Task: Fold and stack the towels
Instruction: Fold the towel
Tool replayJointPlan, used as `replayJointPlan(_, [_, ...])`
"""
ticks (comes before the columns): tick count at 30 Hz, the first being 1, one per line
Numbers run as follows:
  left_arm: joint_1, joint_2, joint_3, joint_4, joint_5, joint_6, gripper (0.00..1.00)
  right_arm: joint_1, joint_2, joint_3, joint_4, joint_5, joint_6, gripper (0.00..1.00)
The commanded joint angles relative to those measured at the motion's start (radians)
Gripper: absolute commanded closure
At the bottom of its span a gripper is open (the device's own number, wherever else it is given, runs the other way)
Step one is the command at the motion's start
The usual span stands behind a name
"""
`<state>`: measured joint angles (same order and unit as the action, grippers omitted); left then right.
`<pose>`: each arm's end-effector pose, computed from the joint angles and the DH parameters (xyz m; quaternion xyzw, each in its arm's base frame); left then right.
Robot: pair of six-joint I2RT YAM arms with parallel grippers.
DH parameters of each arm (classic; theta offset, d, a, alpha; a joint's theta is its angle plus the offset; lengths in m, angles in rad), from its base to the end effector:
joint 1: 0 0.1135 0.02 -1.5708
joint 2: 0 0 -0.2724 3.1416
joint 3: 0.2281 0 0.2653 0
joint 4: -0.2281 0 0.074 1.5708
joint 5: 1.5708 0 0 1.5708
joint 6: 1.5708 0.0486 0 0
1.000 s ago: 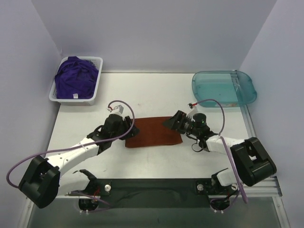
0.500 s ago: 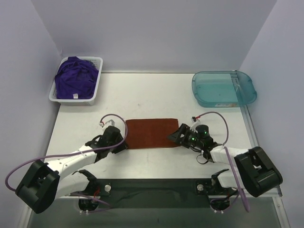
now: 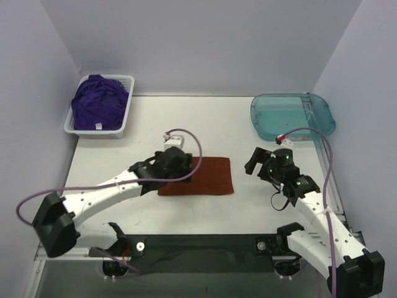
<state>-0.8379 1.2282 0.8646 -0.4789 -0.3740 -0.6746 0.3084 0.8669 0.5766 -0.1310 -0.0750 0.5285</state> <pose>0.1943 -0.1893 0.2452 0.0089 0.9205 -0.1138 0.3738 0.2088 0.0703 0.2546 0.0719 0.8359 0.2495 0.4836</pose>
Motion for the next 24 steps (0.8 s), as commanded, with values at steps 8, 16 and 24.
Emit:
replayJointPlan(8, [-0.331, 0.516, 0.540, -0.050, -0.149, 0.319, 0.12, -0.063, -0.058, 0.000, -0.358, 0.305, -0.018, 0.00])
replayJointPlan(16, [-0.394, 0.780, 0.725, -0.058, -0.065, 0.382, 0.18, -0.084, -0.060, -0.011, -0.366, 0.265, -0.004, 0.00])
replayJointPlan(24, [-0.402, 0.876, 0.751, -0.059, -0.026, 0.389, 0.25, -0.095, -0.069, -0.044, -0.360, 0.251, 0.010, 0.00])
